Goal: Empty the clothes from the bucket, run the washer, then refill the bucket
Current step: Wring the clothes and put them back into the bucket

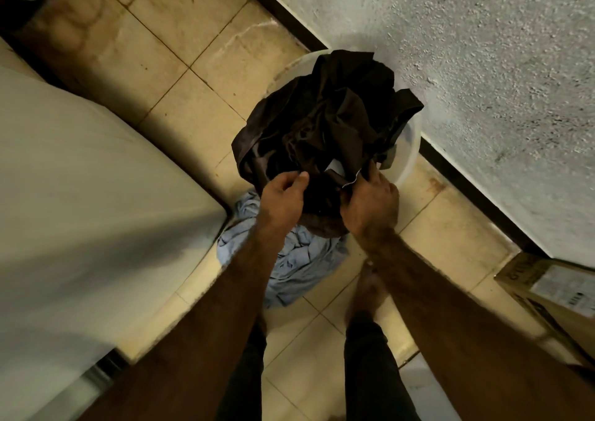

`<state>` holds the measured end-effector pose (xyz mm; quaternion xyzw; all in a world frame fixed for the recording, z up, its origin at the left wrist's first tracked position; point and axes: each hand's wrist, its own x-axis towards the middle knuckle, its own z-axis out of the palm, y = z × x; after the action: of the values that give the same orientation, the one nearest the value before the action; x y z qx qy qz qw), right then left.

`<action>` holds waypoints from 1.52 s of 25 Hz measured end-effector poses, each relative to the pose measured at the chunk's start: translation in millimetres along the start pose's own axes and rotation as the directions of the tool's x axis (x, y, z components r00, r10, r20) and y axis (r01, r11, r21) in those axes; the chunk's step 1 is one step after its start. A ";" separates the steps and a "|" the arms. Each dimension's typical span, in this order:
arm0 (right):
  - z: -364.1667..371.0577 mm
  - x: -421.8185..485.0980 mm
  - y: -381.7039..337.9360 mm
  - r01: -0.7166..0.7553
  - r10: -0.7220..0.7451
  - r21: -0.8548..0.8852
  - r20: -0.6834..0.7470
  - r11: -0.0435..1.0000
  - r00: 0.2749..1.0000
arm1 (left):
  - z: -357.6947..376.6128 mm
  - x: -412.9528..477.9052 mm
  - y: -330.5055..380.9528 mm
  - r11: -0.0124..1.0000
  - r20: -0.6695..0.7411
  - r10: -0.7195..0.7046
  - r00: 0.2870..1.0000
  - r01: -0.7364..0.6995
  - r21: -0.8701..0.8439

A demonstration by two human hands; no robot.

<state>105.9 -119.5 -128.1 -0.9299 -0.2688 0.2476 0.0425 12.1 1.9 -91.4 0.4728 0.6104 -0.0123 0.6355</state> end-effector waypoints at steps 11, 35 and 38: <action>-7.8 -55.8 -23.9 0.356 -0.362 -0.084 -0.073 0.931 0.929 | -46.3 68.6 -33.0 0.990 -0.276 -0.133 0.952 0.142 0.014; 32.6 -72.2 -18.2 0.136 -0.143 0.153 0.031 0.979 0.989 | -34.7 0.6 1.7 0.948 -0.157 -0.225 0.961 0.254 0.192; 34.3 -74.8 -21.6 0.112 -0.115 0.086 0.032 0.990 0.993 | -36.1 -11.7 -11.3 0.951 -0.118 -0.104 0.988 0.133 0.279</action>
<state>24.1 -141.9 -120.7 -0.9057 -0.3114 0.2731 0.0903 -25.2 11.3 -81.9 0.5221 0.6609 -0.1147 0.5267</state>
